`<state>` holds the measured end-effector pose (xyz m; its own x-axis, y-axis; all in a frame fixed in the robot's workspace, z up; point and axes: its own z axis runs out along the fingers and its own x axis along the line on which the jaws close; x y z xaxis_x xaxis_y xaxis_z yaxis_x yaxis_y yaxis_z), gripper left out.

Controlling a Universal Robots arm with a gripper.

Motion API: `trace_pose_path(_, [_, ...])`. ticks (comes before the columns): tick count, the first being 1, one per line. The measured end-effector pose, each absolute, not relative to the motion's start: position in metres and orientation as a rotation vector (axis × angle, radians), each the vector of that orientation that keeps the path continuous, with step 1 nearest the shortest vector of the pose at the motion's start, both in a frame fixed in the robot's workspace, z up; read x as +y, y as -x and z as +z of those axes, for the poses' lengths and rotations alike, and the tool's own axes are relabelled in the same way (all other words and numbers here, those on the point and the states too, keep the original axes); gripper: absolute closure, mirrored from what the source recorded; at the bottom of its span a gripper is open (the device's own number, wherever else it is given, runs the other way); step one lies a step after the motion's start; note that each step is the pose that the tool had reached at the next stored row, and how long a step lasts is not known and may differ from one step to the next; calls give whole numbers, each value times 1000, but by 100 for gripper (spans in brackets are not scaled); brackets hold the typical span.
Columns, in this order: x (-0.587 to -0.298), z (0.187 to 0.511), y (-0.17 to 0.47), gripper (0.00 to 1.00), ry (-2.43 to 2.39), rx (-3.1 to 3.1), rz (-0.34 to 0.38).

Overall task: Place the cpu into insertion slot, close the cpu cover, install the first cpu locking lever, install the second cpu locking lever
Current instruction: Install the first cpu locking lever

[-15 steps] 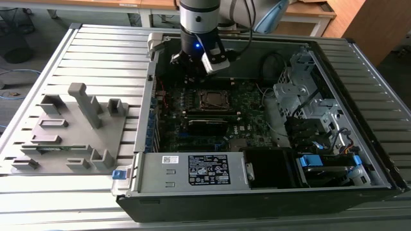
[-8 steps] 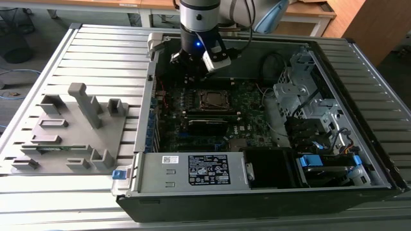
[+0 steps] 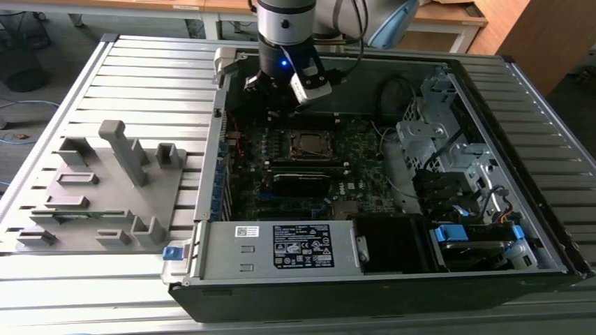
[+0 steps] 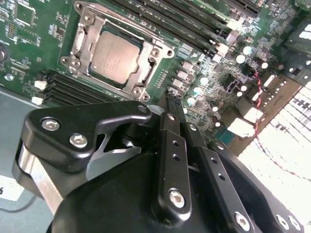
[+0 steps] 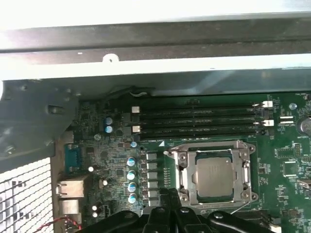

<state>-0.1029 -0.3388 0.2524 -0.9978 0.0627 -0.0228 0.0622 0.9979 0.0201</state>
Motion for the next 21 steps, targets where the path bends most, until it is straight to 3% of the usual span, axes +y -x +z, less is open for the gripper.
trace_pose_path(9, [-339,253,107,89,-98,3116,102])
trace_pose_path(16, [-339,259,107,89,-99,3116,118])
trace_pose_path(21, [-339,259,108,89,-100,3114,192])
